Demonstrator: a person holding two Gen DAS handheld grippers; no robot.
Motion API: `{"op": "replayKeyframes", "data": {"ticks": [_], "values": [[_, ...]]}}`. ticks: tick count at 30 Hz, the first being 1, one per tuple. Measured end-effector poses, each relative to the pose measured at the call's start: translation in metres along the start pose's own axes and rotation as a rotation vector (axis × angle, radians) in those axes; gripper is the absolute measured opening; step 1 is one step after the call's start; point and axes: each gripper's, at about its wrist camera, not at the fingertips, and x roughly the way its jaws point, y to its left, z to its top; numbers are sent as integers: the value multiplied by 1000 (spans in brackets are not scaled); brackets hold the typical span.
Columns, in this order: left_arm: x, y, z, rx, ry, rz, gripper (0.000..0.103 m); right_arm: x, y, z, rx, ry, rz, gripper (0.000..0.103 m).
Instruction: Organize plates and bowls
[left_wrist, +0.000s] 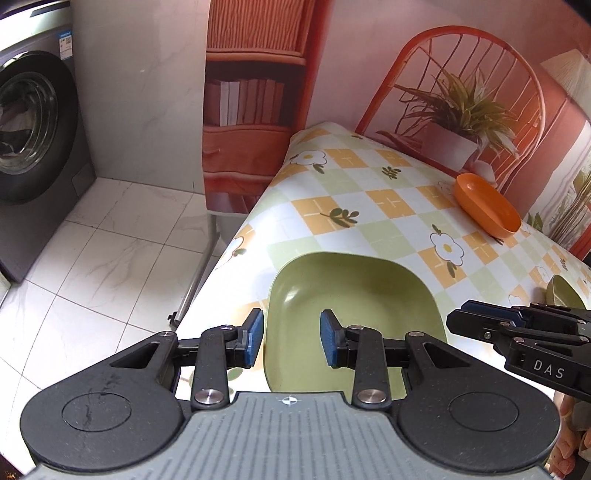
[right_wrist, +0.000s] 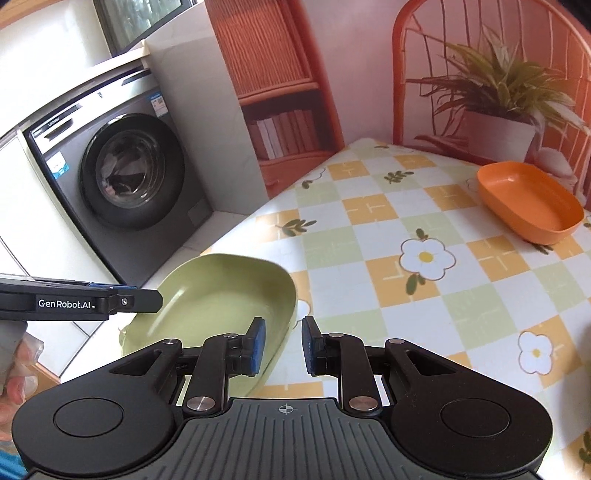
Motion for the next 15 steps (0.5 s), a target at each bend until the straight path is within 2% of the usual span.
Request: {"op": "replayKeyframes", "data": {"ticks": [15], "values": [[6, -1, -10, -19, 15, 1, 35, 12, -5, -13, 45, 61, 18, 21]]}}
